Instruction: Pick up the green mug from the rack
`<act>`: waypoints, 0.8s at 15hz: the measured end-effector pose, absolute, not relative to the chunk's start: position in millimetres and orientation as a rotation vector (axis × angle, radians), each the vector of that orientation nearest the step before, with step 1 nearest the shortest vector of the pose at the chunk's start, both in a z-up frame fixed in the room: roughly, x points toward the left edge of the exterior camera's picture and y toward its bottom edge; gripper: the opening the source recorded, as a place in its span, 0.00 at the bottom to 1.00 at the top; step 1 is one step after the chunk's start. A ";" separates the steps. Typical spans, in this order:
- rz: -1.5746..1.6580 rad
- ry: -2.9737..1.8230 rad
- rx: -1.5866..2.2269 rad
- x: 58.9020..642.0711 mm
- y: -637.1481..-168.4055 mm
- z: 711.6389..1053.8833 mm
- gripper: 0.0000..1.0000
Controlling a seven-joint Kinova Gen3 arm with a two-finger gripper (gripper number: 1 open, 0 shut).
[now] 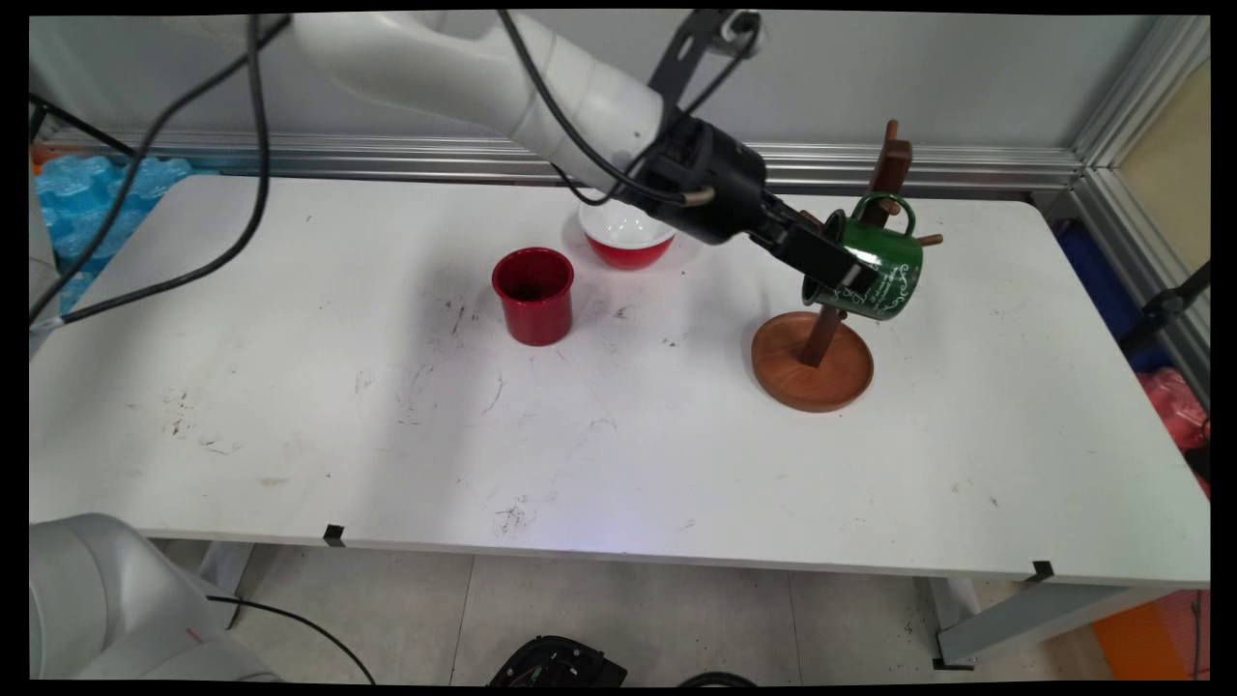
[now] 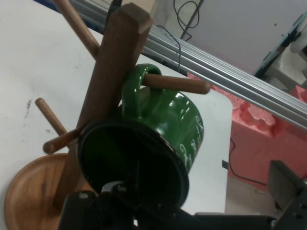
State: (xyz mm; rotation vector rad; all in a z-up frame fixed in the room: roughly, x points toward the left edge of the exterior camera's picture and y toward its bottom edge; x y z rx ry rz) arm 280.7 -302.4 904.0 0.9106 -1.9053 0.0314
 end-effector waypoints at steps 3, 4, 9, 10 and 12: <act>0.017 -1.894 0.922 268.7 -311.6 893.0 1.00; 0.011 -1.892 0.924 265.6 -313.8 890.1 1.00; -0.020 -1.888 0.921 255.6 -321.1 878.0 1.00; -0.024 -1.887 0.919 254.6 -322.0 876.4 1.00; -0.033 -1.882 0.918 253.0 -323.6 873.6 1.00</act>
